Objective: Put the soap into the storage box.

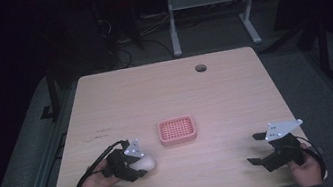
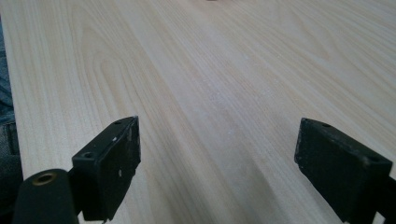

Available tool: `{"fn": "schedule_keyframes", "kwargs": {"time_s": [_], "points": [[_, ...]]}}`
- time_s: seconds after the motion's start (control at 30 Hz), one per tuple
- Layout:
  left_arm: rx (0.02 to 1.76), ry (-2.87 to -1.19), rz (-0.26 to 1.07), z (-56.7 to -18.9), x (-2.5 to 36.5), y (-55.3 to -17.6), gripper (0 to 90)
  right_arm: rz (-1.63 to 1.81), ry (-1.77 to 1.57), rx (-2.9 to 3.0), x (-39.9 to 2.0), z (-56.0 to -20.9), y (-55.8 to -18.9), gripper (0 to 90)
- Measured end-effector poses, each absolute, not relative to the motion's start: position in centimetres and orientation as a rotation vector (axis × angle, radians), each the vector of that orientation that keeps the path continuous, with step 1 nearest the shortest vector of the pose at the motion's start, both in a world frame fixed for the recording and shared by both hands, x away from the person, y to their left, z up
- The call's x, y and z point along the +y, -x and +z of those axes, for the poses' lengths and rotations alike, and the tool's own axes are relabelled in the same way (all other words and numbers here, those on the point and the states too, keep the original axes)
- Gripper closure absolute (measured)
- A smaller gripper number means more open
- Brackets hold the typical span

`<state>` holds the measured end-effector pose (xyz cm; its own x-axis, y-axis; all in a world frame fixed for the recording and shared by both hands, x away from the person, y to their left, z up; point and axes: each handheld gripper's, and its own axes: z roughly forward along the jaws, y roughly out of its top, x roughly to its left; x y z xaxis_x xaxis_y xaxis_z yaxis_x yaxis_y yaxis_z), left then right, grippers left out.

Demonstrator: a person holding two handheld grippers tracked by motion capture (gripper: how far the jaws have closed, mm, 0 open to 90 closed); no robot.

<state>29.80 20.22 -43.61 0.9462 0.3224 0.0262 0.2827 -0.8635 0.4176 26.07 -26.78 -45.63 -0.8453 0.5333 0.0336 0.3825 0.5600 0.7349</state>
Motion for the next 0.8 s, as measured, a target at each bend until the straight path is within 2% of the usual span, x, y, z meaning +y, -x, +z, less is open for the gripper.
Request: {"fn": "schedule_keyframes", "kwargs": {"time_s": [0.4,0.8], "points": [[0.412,-2.678,0.170,-42.6,20.1,-29.8,49.6,1.174,-0.780,2.598,-26.8,-45.7,-25.9,14.1],[0.406,-2.678,0.147,-41.8,19.0,-30.8,49.6,1.198,-0.775,2.590,-26.9,-45.6,-25.8,14.1]]}}
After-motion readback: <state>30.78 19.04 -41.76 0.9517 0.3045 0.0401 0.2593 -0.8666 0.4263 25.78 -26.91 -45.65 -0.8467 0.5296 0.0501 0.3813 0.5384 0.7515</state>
